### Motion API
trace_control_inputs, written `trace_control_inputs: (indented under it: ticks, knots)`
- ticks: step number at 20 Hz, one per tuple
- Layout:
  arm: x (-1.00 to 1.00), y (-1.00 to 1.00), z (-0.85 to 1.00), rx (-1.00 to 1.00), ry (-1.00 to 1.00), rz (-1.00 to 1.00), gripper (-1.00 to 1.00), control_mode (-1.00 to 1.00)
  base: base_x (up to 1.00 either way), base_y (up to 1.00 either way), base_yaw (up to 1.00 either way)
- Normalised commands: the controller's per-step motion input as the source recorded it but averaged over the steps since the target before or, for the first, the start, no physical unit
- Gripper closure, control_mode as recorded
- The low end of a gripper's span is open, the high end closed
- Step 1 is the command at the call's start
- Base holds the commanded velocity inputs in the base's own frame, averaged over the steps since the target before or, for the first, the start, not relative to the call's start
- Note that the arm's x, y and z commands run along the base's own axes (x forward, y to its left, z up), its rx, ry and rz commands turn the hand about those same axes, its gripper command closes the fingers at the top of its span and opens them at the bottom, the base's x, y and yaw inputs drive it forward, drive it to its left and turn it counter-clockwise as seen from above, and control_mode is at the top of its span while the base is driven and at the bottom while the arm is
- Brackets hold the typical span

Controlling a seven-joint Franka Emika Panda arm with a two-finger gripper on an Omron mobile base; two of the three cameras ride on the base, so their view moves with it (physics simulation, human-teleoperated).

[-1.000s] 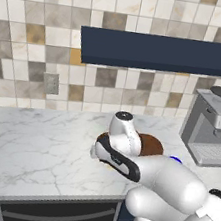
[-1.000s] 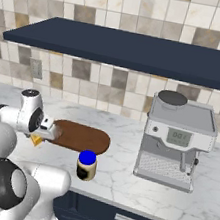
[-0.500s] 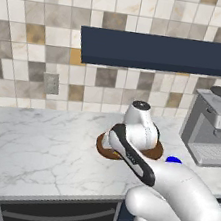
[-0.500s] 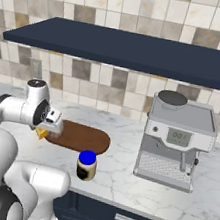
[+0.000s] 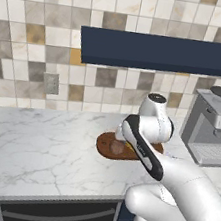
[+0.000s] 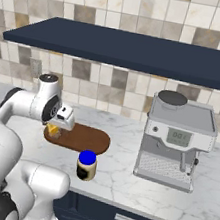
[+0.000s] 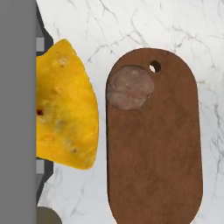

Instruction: Retrieve the reheated potato from the microwave, then place the potato, cheese, and condiment on the cutting board.

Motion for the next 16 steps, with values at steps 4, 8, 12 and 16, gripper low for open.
trace_control_inputs:
  ticks: [4,8,12,16]
  knots:
    - [0.31,-0.46,0.01,0.00,0.06,-0.10,1.00,-1.00,0.00,0.00,0.00]
    - [0.41,-0.33,-0.07,0.00,0.05,-0.09,1.00,-1.00,0.00,0.00,0.00]
    - [0.51,-0.11,-0.18,0.00,0.06,-0.06,1.00,-1.00,0.00,0.00,0.00]
    - [0.48,-0.01,-0.28,0.00,0.03,-0.05,1.00,-1.00,0.00,0.00,0.00]
